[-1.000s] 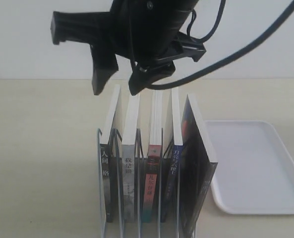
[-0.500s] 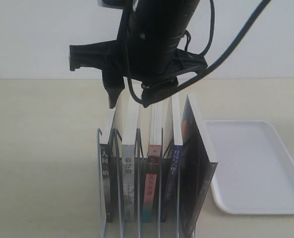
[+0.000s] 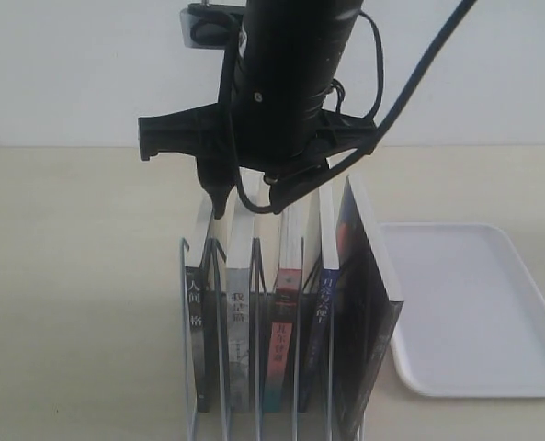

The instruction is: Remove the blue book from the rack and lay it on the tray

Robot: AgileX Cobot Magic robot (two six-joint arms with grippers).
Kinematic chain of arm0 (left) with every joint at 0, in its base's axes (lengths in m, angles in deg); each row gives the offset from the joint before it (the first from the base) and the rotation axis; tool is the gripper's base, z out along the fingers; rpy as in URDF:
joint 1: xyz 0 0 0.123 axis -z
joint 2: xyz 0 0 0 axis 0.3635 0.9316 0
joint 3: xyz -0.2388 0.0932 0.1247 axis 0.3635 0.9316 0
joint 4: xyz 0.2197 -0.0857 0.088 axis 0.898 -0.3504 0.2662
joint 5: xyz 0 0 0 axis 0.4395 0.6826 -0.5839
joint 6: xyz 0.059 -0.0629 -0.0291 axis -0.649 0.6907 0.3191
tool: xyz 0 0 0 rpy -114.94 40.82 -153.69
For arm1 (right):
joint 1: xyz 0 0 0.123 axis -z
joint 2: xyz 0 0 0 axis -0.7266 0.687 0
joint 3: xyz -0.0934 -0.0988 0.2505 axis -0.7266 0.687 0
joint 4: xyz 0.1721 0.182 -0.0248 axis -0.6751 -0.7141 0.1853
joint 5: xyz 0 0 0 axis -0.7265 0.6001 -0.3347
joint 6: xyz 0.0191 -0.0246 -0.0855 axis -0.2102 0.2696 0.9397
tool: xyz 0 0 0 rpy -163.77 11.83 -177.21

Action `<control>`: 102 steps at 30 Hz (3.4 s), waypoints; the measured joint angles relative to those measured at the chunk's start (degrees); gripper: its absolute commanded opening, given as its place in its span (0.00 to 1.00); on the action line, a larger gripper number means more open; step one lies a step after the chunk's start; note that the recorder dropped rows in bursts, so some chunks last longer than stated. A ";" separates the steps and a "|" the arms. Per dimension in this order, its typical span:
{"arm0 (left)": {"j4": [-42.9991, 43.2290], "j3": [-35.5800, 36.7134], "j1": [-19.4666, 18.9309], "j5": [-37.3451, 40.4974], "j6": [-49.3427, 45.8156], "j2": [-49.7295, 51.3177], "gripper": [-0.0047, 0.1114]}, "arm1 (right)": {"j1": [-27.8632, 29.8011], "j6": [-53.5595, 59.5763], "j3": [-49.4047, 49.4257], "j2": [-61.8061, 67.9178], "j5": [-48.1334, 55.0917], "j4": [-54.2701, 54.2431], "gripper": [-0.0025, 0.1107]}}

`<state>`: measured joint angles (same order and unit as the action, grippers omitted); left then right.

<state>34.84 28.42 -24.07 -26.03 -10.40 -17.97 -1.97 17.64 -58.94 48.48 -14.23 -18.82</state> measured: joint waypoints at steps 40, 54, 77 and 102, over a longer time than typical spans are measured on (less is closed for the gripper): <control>0.00 0.00 0.00 0.00 0.00 0.00 0.08 | 0.00 -2.24 -6.85 3.28 2.93 1.94 0.02; 0.00 0.00 0.00 0.00 0.00 0.00 0.08 | 0.00 -2.05 -10.18 2.24 3.36 2.15 0.02; 0.00 0.00 0.00 0.00 0.00 0.00 0.08 | 0.00 0.19 -5.36 1.85 2.44 -2.08 0.02; 0.00 0.00 0.00 0.00 0.00 0.00 0.08 | 0.00 3.69 -7.16 -6.74 1.36 -1.89 0.30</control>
<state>34.84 28.42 -24.07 -26.03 -10.40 -17.97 -1.97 21.33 -66.10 41.74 -12.86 -20.71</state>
